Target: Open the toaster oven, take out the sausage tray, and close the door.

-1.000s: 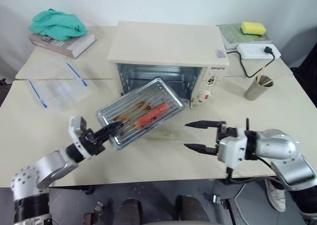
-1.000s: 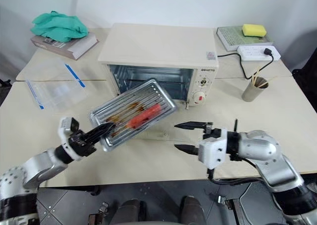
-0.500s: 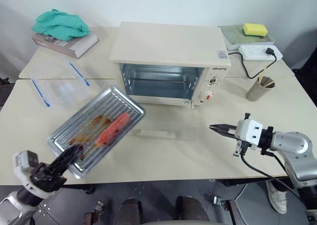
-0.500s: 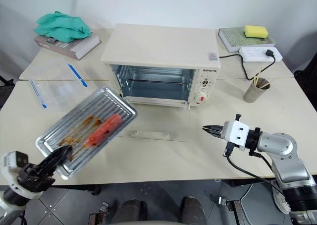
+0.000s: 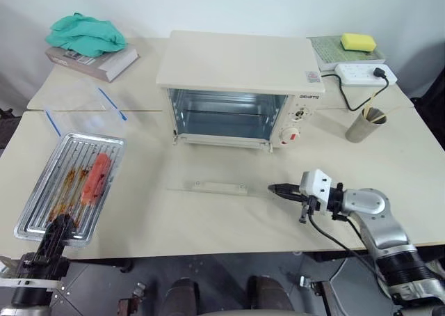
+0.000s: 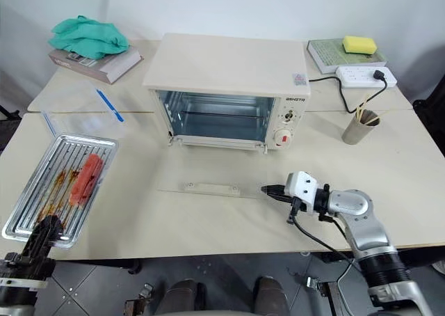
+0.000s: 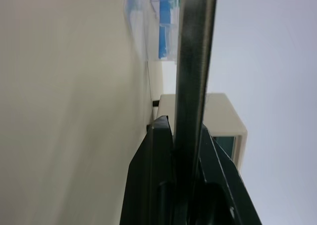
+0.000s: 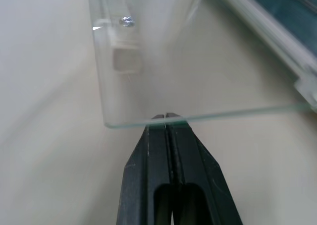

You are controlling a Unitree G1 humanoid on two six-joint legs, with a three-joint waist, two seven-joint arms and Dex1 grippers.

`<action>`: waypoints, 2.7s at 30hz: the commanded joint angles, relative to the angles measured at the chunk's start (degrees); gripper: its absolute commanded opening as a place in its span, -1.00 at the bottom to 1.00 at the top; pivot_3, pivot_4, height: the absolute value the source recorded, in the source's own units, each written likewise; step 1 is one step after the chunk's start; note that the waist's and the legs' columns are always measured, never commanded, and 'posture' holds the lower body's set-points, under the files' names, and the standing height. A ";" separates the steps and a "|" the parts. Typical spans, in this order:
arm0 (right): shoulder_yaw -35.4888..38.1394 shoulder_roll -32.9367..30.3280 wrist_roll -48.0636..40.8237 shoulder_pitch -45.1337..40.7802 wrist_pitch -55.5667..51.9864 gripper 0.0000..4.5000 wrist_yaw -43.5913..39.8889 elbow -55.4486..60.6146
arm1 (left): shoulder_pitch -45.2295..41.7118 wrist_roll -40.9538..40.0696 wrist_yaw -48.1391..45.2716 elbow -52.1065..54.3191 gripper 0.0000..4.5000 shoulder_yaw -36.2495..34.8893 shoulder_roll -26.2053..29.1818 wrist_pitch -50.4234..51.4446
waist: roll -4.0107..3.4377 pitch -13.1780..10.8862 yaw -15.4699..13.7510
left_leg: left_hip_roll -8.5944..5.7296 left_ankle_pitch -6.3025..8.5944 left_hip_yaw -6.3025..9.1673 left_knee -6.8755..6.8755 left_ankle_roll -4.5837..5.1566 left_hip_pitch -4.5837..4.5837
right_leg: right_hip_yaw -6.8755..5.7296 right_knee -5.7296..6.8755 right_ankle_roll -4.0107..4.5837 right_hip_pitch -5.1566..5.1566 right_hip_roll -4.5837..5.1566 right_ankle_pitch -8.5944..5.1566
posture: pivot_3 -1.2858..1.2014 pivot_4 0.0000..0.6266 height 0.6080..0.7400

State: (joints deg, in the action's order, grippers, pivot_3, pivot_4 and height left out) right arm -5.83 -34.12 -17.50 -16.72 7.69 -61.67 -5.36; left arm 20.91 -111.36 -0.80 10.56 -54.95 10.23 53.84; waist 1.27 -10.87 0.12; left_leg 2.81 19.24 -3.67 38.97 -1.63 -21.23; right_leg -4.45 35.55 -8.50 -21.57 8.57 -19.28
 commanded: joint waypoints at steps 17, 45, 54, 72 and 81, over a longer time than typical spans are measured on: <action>13.80 3.67 -13.50 -12.31 -18.18 -0.98 14.93 11.47 | 3.32 -1.64 -13.56 -4.41 -1.00 8.68 23.48 15.87 | -0.03 -0.01 0.05 | 0.04 0.14 -0.04 -0.18 0.03 -0.05 | 0.02 0.06 0.02 -0.11 -0.02 -0.01 | 0.03 -0.52 1.00; 38.34 -6.46 -20.81 44.03 -18.48 0.97 0.06 38.77 | -49.90 29.96 -19.05 -26.61 -1.00 53.97 24.42 31.55 | -0.38 0.03 -1.87 | -0.03 0.34 -0.40 0.07 0.18 0.03 | 0.05 -0.06 -0.18 0.06 -0.04 0.07 | 0.03 -0.52 1.00; 37.39 -5.62 -21.21 44.62 -19.24 0.97 3.48 41.94 | -53.85 38.78 -15.17 -29.49 -1.00 49.03 20.66 35.30 | -0.51 0.11 -2.43 | -0.09 0.18 -0.31 0.13 0.15 0.18 | 0.10 -0.04 -0.21 0.13 0.00 0.10 | 0.03 -0.52 1.00; 32.16 -8.08 -21.27 37.62 -20.12 1.00 0.48 38.66 | -31.28 59.44 -53.22 -3.51 0.98 39.34 40.73 -2.07 | -0.54 0.09 -0.64 | 0.00 0.18 -0.38 -0.15 0.07 0.06 | 0.08 -0.09 -0.17 -0.05 -0.06 0.08 | 0.03 -0.52 1.00; 26.02 -7.78 -21.73 28.76 -14.04 1.00 -7.74 31.97 | -9.36 79.49 -66.33 -8.62 0.98 26.70 38.10 -45.83 | -0.55 0.08 -1.10 | 0.02 0.27 -0.49 -0.59 0.10 0.03 | -0.01 -0.66 -0.16 -0.09 -0.06 0.07 | 0.03 -0.52 1.00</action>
State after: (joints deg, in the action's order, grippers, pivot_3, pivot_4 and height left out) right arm 20.07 -40.67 -37.40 12.41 -7.55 -66.81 26.58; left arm 9.92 -33.35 -66.50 1.37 -25.52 49.23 13.28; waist 0.71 -10.79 -0.97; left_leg 2.83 19.55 -4.22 38.39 -1.47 -21.20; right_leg -4.44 34.95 -8.68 -21.65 8.52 -19.20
